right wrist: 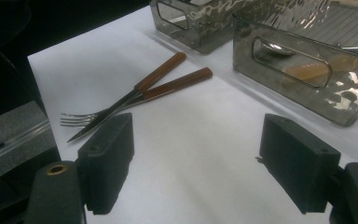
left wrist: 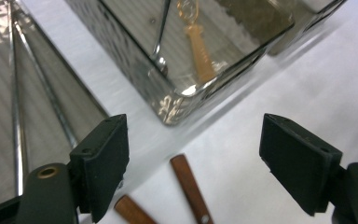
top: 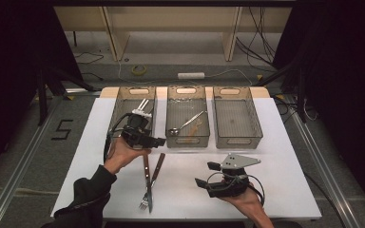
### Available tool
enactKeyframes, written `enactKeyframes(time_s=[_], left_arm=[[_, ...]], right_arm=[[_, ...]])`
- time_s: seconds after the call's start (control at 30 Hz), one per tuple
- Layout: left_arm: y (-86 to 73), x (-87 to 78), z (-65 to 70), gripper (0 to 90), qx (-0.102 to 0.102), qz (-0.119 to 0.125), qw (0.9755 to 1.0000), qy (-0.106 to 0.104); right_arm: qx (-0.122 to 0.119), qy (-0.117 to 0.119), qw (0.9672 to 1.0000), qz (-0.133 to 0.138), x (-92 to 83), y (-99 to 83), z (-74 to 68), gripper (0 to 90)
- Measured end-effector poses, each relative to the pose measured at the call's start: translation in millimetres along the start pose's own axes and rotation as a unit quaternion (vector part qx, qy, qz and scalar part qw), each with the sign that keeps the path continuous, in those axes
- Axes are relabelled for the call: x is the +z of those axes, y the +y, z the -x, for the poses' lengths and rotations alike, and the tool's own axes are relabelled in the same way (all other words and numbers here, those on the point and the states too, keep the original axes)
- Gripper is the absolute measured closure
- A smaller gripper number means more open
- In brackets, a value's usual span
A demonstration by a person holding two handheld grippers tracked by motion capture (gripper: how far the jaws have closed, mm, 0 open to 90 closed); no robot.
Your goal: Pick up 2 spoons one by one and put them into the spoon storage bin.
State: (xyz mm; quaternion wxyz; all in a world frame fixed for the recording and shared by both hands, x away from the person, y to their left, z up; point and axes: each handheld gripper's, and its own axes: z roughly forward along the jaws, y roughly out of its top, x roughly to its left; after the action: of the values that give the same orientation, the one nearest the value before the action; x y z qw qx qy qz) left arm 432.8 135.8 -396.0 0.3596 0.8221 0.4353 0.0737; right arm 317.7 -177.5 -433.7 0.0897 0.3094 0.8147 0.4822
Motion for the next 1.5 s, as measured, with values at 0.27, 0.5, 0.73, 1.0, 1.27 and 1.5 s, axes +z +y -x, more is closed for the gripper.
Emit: enactKeyframes(time_s=[0.27, 0.5, 0.73, 1.0, 1.27, 1.5], left_arm=[[-20.0, -5.7, -4.7, 38.0, 0.011, -0.005, 0.9998, 0.016], [-32.2, -4.7, -6.2, 64.7, 0.03, -0.016, 0.999, 0.03], [-44.7, -4.0, -11.3, 83.9, 0.043, -0.029, 0.9978, 0.042], [-58.0, -4.3, -18.4, 89.0, 0.04, -0.041, 0.9971, 0.05], [-72.5, -1.4, -26.0, 89.0, 0.032, -0.068, 0.9952, 0.064], [-75.7, 1.1, -27.3, 88.9, 0.032, -0.075, 0.9946, 0.065]], right_arm=[[-0.001, -0.001, 1.0, -0.001, -0.8, -0.3, -0.1, 27.1], [-0.002, 0.0, 1.0, -0.001, -0.5, -0.1, -0.5, 27.1], [-0.001, -0.001, 1.0, -0.001, -0.8, -0.3, -0.8, 27.1], [-0.002, -0.001, 1.0, 0.0, -0.7, -0.2, -1.2, 27.1], [-0.003, -0.001, 1.0, -0.001, -0.8, -0.3, -1.6, 27.1], [-0.004, -0.001, 1.0, -0.002, -0.4, -0.1, -2.2, 27.1]])
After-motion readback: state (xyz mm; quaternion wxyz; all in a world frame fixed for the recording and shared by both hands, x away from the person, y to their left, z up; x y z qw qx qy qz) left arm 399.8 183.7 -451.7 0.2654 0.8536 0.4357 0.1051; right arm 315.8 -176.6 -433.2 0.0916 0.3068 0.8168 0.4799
